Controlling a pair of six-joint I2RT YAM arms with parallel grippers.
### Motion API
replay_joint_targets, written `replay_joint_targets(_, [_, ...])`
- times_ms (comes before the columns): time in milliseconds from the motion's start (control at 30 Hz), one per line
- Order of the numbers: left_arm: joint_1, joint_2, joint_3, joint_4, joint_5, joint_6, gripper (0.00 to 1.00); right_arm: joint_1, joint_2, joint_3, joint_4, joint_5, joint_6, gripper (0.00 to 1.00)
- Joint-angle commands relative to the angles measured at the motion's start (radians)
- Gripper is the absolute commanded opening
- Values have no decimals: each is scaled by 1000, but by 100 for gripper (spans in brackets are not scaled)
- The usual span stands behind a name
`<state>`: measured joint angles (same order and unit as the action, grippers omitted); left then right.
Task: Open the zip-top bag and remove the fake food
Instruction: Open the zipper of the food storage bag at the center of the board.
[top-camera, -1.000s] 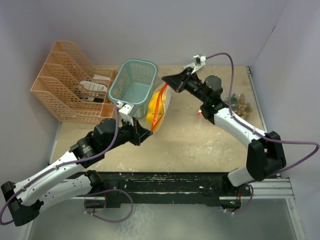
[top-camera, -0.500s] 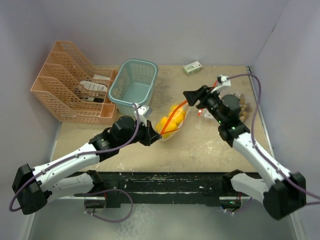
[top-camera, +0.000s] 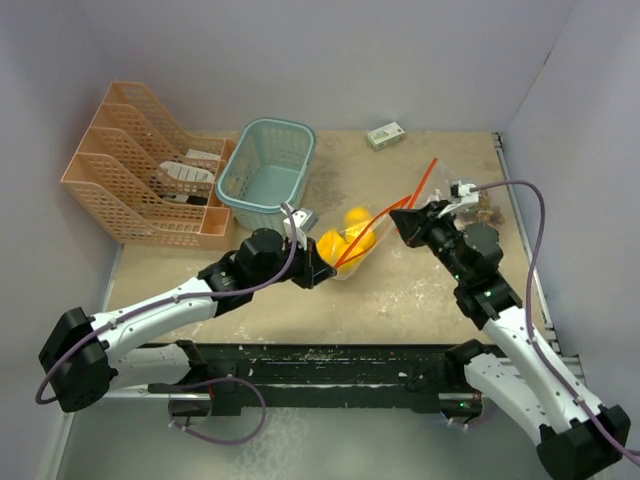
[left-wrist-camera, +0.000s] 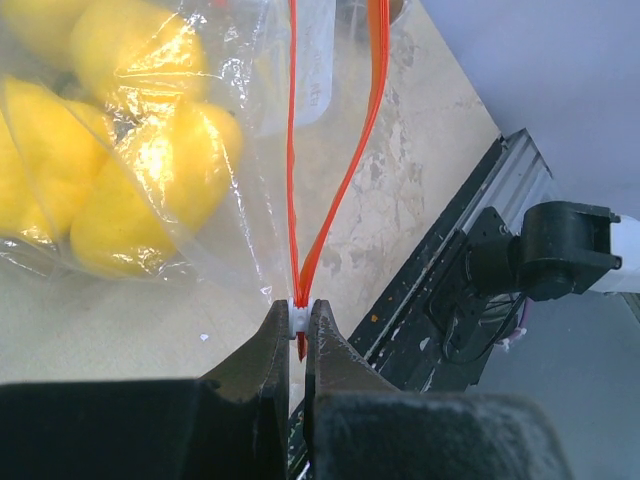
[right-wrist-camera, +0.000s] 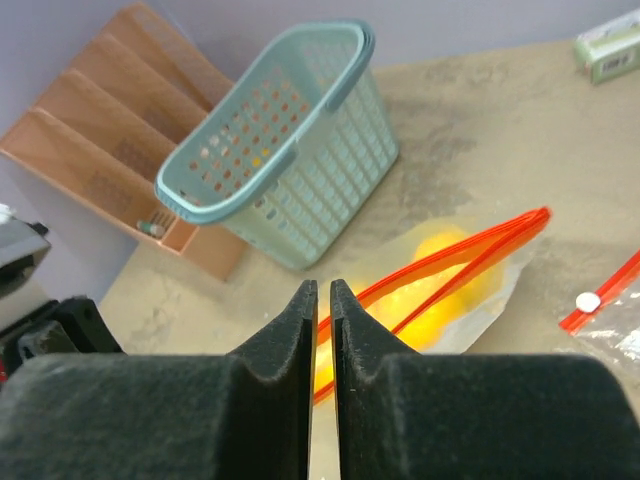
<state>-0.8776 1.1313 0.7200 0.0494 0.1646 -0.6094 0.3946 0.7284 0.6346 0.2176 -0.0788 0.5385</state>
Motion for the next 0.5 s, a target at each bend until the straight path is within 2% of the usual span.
replay_joint_targets(0, [0,27,5,98,33,-18,1,13,53,8,10,-128,-15,10])
replay_joint_targets(267, [-1,47,11,107,31,-21,1,18,116,-21,-28,-181,-63,8])
replay_joint_targets(467, [-2,56,24,97,0,-27,0,18,155,-101,51,-184,-75,7])
